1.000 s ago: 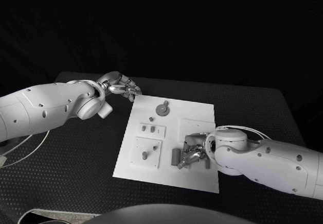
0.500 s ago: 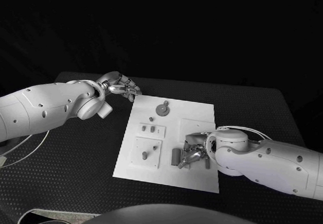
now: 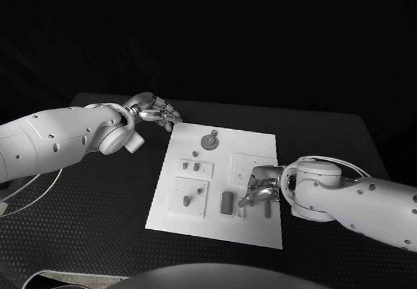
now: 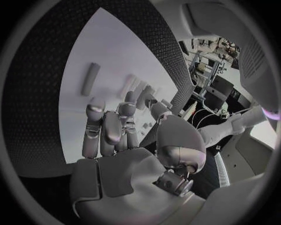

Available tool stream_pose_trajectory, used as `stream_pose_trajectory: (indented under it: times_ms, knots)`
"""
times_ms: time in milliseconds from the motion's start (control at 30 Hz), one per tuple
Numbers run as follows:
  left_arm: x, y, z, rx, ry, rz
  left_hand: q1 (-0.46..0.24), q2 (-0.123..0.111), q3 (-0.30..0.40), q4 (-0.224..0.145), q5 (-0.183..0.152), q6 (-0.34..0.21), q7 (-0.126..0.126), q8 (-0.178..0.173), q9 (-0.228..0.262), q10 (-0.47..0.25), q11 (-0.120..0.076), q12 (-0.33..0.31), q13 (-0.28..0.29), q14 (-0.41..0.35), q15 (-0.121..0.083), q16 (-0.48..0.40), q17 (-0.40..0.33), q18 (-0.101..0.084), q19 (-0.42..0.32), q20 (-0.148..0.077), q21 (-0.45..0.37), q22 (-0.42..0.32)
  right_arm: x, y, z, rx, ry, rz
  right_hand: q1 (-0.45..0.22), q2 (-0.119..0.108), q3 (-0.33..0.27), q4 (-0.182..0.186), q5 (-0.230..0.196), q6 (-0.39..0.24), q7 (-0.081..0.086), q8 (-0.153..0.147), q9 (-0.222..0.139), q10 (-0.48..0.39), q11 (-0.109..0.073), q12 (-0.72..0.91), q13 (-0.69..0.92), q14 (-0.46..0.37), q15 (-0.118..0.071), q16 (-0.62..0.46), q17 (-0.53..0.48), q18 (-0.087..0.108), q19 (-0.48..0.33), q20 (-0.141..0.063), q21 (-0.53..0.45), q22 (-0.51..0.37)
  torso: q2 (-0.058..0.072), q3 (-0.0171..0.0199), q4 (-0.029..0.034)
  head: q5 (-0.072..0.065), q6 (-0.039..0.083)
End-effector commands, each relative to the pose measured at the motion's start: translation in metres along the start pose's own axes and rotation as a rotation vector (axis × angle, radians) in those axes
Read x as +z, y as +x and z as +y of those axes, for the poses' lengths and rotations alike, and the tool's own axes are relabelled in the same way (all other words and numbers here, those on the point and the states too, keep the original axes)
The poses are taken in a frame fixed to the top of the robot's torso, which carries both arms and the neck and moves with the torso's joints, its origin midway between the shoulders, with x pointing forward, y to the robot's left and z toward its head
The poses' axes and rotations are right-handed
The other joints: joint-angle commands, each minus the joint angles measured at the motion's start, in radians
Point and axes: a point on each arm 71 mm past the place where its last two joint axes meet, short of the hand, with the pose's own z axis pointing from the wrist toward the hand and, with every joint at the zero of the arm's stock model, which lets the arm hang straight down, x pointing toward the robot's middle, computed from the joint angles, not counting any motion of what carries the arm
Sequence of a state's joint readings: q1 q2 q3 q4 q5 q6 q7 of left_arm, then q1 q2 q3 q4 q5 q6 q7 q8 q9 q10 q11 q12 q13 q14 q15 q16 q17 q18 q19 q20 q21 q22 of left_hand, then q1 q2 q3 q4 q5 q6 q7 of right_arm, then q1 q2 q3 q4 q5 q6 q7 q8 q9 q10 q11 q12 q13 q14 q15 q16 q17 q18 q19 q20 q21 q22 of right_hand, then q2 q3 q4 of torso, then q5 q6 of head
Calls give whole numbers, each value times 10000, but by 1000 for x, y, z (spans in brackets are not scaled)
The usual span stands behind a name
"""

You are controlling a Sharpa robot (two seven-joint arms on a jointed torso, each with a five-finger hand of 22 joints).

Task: Assemble the parts on the task board

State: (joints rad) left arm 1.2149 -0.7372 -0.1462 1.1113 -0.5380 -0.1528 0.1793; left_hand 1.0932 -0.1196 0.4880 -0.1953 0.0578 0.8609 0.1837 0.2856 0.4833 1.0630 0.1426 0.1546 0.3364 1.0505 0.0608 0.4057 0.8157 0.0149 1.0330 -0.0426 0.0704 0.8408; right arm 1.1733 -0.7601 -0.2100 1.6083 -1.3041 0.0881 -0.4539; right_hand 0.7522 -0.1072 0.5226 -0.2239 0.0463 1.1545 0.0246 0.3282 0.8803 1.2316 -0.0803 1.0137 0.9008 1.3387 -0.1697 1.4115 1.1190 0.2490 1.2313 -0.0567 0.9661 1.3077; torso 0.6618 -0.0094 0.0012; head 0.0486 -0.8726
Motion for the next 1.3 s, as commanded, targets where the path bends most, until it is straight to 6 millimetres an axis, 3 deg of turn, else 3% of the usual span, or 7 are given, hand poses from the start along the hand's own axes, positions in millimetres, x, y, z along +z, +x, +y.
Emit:
stream_pose_trajectory:
  times_ms: [33,367,500,567,667,767,1300]
  knots:
    - [1,2,-2,-49,80,148,-57,23,4,34,57,-88,-14,38,-16,-67,-19,48,10,75,-25,-35,17,-10,-56,18,5,-10,-5,-8,-11,853,164,26,-4,-133,18,48,34,-80,51,-55,18,-59,27,-57,-3,-68,-19,-81,-55,128,8,-59,-1,135,-4,-7,-14,-53,40]
    - [0,3,-1,-26,61,254,-59,22,2,35,57,-88,-14,39,-16,-70,-19,53,12,76,-25,-40,23,-11,-56,19,5,-11,-11,-23,-41,1109,1030,-213,22,-190,133,121,34,-312,136,-238,61,-276,102,-173,-14,-397,9,-417,-599,128,-110,-41,-89,118,6,8,1,-103,70]
    - [0,3,-1,-8,58,255,-53,15,1,30,57,-84,-16,43,-16,-72,-19,56,13,73,-24,-46,26,-11,-60,19,4,-11,-14,-19,-53,1227,1484,393,-82,99,122,196,31,-525,218,-391,49,-444,182,-251,-22,-700,76,-673,-1013,128,-248,19,-158,118,6,5,-3,-125,62]
    - [0,3,-1,-5,51,251,-52,14,1,29,58,-82,-17,44,-15,-73,-19,58,14,72,-23,-48,27,-11,-62,20,3,-12,-15,-16,-59,1333,1739,736,-345,259,80,387,36,-825,339,-628,-51,-643,289,-348,-42,-888,181,-825,-1116,108,-459,98,-273,106,2,0,-8,-131,67]
    - [0,3,-2,-4,58,264,-45,15,3,26,59,-79,-18,46,-15,-74,-20,62,15,71,-23,-53,31,-11,-64,20,3,-12,-16,-14,-63,1340,1859,1036,-893,813,-52,744,35,-1134,488,-963,-282,-711,435,-330,-12,-959,314,-834,-1099,112,-595,174,-300,140,-1,-3,-19,-134,91]
    - [0,3,-1,1,55,248,-41,16,4,23,59,-77,-19,48,-15,-75,-21,66,17,71,-23,-57,34,-11,-65,20,3,-13,-15,-11,-68,1723,1987,1486,-1100,1004,-158,681,33,-1001,479,-1019,-393,-707,428,-280,23,-956,330,-787,-1064,128,-635,198,-237,189,2,4,-9,-183,105]
    - [0,3,-1,1,72,257,-46,16,-1,29,58,-71,-22,54,-16,-77,-22,82,22,72,-20,-73,48,-14,-67,23,3,-13,-6,8,-70,1590,2204,2317,-1330,851,-187,571,33,-924,475,-1150,-569,-677,421,-216,62,-924,314,-716,-1020,128,-624,182,-134,196,8,0,11,-205,47]
